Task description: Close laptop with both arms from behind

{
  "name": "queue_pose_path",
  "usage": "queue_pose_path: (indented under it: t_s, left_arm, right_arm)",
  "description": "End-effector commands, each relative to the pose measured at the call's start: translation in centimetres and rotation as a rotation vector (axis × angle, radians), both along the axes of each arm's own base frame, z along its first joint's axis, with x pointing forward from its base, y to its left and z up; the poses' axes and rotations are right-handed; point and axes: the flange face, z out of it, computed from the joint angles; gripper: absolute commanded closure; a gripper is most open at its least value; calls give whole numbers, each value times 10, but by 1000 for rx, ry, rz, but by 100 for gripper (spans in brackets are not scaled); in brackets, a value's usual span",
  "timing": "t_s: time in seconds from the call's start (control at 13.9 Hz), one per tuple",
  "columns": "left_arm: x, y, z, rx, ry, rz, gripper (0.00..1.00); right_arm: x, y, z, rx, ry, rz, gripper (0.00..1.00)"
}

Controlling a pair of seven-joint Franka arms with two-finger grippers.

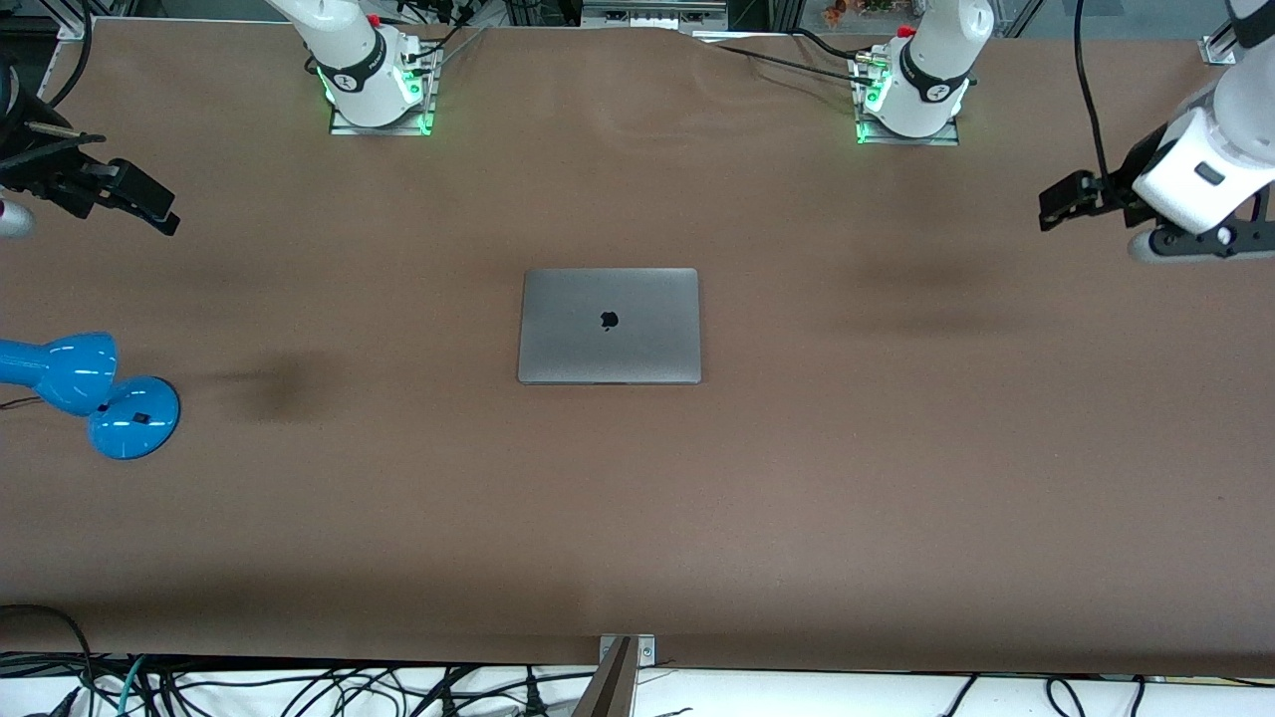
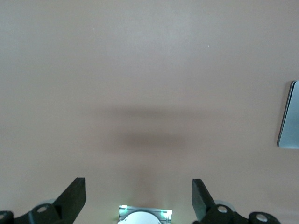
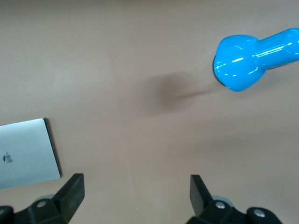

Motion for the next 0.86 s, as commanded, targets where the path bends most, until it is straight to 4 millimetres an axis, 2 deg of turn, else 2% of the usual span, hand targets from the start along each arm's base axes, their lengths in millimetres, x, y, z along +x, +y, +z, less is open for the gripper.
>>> queue_pose_path:
  t_s: [0.0,0.22,0.36,0.79]
  left_arm:
    - [-24,-2,-4,-30,-29,-21,0]
    - [-23,-20,3,-27,-44,-36,0]
    - [-21,-21,9,-28,-56,-38,0]
    - [-17,-22,10,-28,-49,-44,0]
  right_arm:
    - [-5,9,0,15,4,6,0]
    - [-1,13,-4,16,4,12,0]
    - [-1,14,-3,16,2,13,0]
    - [-3,15,-4,37,13,25,0]
